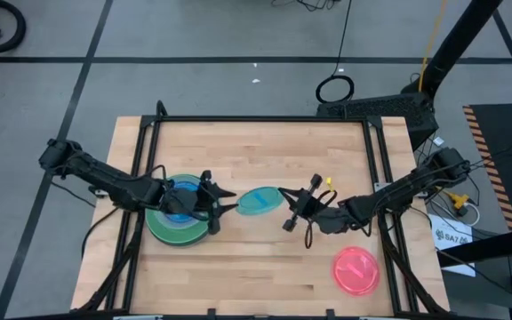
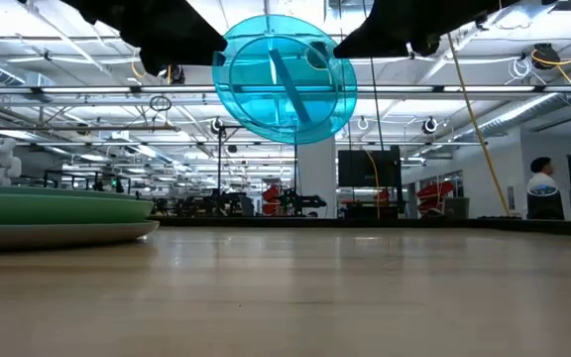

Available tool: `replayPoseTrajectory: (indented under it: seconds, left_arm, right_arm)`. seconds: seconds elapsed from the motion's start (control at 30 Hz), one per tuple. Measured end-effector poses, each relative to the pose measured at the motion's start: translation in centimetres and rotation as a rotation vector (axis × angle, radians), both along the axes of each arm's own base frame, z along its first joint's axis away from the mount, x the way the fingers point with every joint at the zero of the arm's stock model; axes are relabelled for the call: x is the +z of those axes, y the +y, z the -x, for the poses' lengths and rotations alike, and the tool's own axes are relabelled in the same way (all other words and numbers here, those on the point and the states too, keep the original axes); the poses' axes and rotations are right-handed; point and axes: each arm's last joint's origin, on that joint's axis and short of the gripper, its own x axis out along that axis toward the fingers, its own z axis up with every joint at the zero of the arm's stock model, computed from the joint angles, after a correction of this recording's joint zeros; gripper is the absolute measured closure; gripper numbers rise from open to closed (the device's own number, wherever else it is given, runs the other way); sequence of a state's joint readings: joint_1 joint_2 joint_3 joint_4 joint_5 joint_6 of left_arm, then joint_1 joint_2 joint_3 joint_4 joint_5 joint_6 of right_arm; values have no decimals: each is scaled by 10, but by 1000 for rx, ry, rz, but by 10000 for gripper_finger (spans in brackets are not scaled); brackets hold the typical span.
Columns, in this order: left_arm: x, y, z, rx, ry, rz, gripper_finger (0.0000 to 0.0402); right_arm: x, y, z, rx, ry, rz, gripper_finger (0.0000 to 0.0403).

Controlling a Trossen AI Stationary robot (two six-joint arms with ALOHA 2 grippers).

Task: Stack plastic plates
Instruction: Stack the light blue plate on top of the light blue plate

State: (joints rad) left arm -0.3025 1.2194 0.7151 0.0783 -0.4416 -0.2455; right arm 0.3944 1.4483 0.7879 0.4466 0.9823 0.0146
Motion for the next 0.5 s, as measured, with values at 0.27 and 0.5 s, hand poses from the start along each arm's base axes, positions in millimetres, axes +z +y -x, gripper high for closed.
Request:
replayPoseTrajectory:
  seconds: [0.27, 0.5]
  left_arm:
    - [1, 8, -2, 29, -7, -1, 244]
    - [1, 17, -4, 63, -4, -14, 244]
  right_arm:
    - [5, -8, -2, -80, -13, 55, 403]
    - [7, -11, -3, -90, -31, 50, 403]
